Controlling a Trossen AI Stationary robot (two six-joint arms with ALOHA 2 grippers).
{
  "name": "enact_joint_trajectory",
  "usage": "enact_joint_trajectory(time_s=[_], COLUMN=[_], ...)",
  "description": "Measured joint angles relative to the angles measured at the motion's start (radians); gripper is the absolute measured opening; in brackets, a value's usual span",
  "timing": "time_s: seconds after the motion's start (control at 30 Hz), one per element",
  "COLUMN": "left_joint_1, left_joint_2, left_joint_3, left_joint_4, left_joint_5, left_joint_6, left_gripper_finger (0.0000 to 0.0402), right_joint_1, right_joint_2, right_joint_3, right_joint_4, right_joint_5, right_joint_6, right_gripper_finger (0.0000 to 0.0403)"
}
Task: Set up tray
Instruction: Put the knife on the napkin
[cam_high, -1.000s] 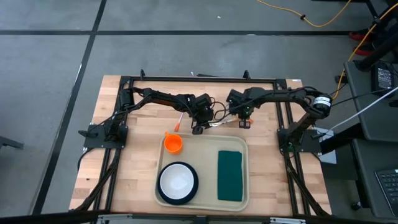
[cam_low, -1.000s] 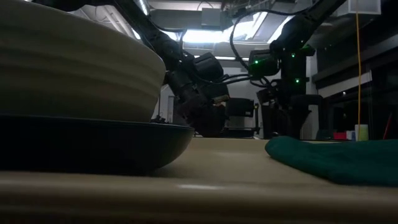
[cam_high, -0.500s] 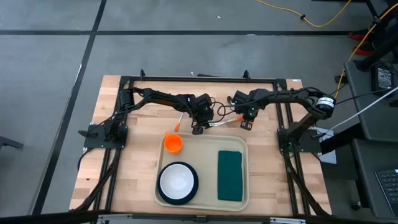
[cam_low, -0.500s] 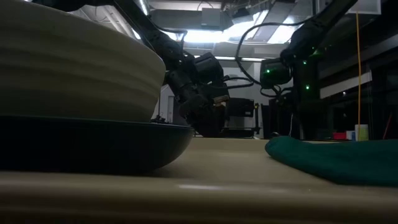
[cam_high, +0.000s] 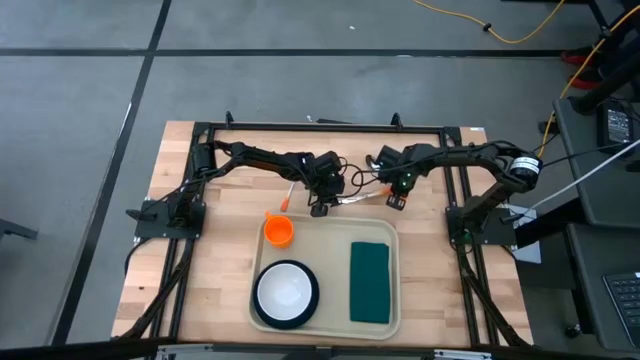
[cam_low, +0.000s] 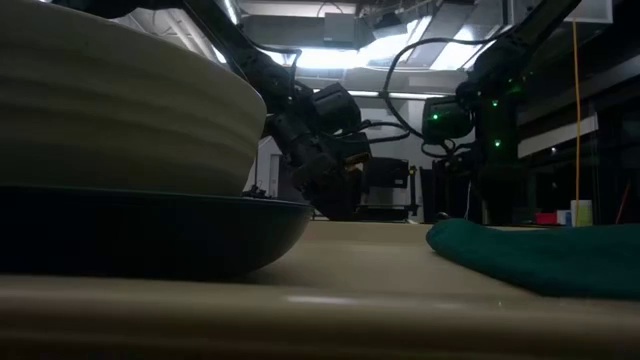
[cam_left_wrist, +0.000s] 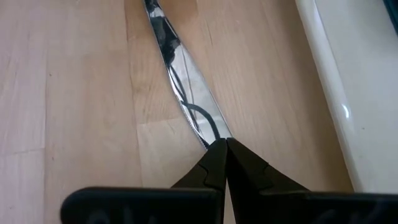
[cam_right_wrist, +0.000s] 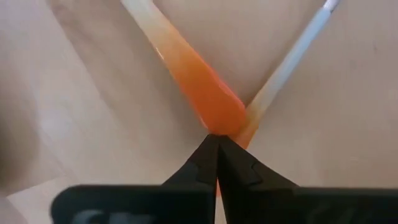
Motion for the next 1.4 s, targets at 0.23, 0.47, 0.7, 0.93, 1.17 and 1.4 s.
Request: enact_joint_trajectory(time_s=[0.23, 0.47, 0.7, 0.93, 1.17, 1.4], left_joint_1=[0.000, 0.000, 0.000, 0.000, 0.001, 0.002], left_joint_2=[0.000, 0.002, 0.002, 0.002, 0.002, 0.002], left_joint_3=[-0.001, -0.001, -0.001, -0.002, -0.002, -0.001], left_joint_4=[0.010, 0.019, 0.027, 0.030, 0.028, 0.025], left_joint_5=[-0.002, -0.008, -0.009, -0.008, -0.008, -0.007], left_joint_6=[-0.007, -0.015, -0.024, -0.026, -0.026, -0.026], left_gripper_finger=[0.0002, 0.0002, 0.0002, 0.0002, 0.0002, 0.0002], right_joint_1=[-0.009, -0.009, -0.010, -0.010, -0.010, -0.010], right_joint_2=[0.004, 0.004, 0.007, 0.007, 0.007, 0.005], right_joint_3=[-0.003, -0.004, -0.005, 0.020, 0.137, 0.266], right_joint_4=[0.024, 0.030, 0.056, 0.053, 0.021, -0.198], right_joint_5=[-0.192, -0.197, -0.259, -0.310, -0.309, -0.140], right_joint_6=[-0.011, 0.002, 0.009, 0.032, 0.005, -0.053], right_gripper_finger=[0.0005, 0.0007, 0.0020, 0.0031, 0.0032, 0.0032])
